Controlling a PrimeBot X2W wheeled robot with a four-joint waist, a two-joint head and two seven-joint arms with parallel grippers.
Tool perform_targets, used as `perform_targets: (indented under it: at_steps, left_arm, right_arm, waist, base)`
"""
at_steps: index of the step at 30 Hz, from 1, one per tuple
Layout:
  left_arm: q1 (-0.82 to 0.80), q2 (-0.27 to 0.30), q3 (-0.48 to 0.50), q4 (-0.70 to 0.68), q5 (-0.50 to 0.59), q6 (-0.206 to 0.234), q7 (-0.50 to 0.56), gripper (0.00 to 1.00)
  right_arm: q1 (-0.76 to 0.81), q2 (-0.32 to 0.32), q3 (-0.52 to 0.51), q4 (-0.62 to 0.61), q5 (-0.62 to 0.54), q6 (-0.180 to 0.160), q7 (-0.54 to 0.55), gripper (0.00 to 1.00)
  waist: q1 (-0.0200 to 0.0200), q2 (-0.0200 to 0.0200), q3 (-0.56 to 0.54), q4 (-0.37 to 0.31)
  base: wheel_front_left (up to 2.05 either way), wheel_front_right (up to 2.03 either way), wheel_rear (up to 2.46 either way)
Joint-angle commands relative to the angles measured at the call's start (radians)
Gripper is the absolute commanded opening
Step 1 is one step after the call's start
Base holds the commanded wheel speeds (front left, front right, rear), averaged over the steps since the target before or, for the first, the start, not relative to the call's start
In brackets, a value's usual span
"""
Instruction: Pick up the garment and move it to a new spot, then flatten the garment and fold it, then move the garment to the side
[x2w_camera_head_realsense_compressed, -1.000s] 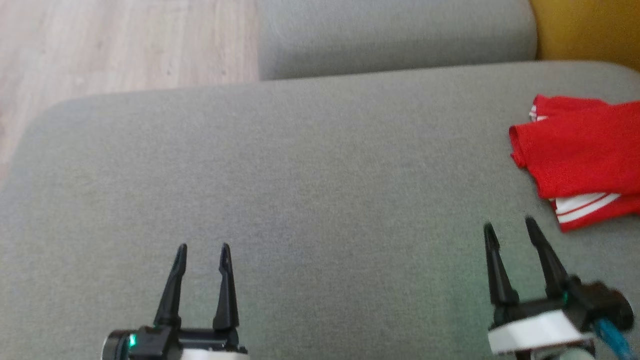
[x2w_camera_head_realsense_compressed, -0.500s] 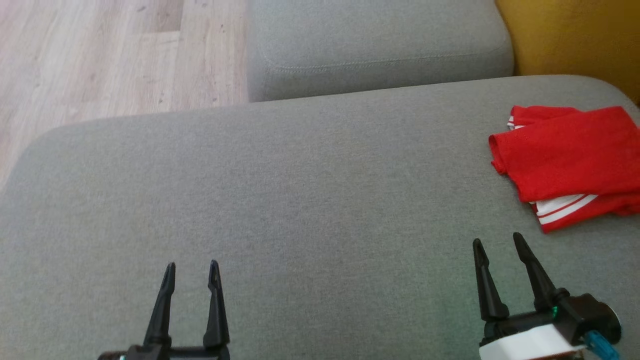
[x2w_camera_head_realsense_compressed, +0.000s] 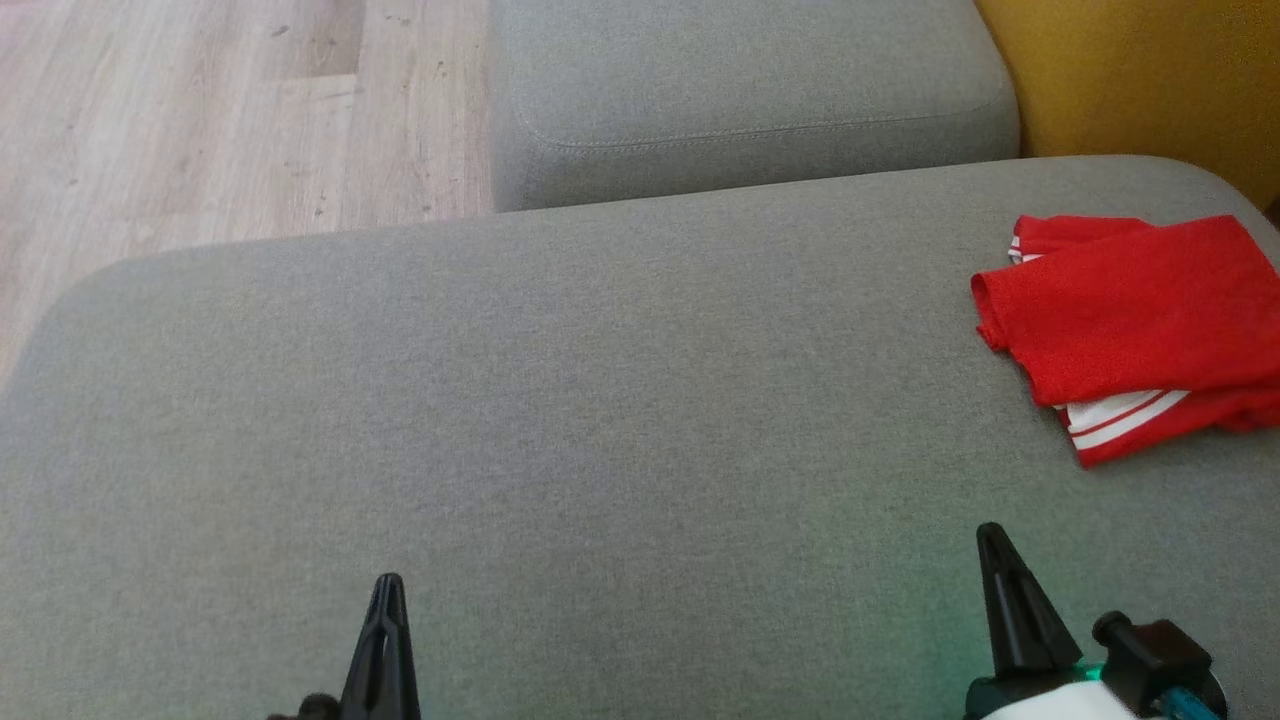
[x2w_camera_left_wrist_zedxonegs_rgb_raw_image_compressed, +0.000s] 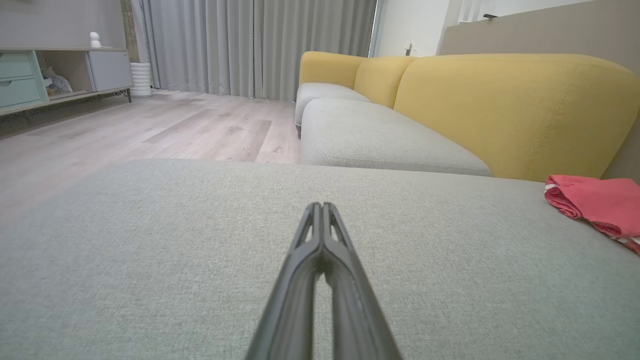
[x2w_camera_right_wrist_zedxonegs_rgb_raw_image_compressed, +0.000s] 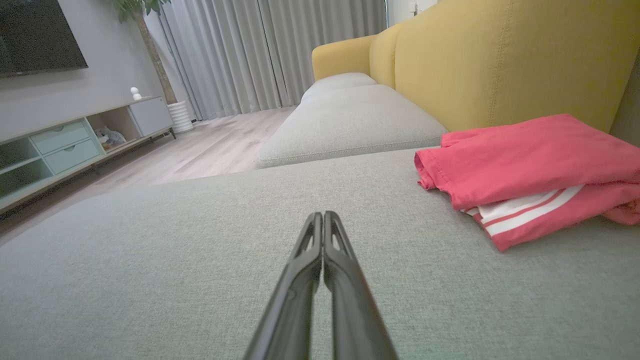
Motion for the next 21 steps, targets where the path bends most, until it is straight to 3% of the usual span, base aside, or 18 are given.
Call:
perform_targets:
  at_steps: [1,21]
  left_arm:
    - [-0.027,0.004,0.010,-0.030,-0.031,-0.007,0.003,0.00]
    - [-0.087,0.017,0.047,0.015,-0.290,-0.052,0.051,0.00]
  right_arm:
    - [-0.034,-0.005,-0.003,-0.031,0.035,0.000,0.005,0.00]
    - [-0.083,-0.020,-0.017,-0.009,0.305,0.000,0.052,0.00]
  waist:
    - [0.0000,-0.0001,0.001,0.001]
    - [0.0000,-0.0001,0.008,0.007]
  base:
    - [0.00,0.00,0.00]
    - [0.00,0.00,0.00]
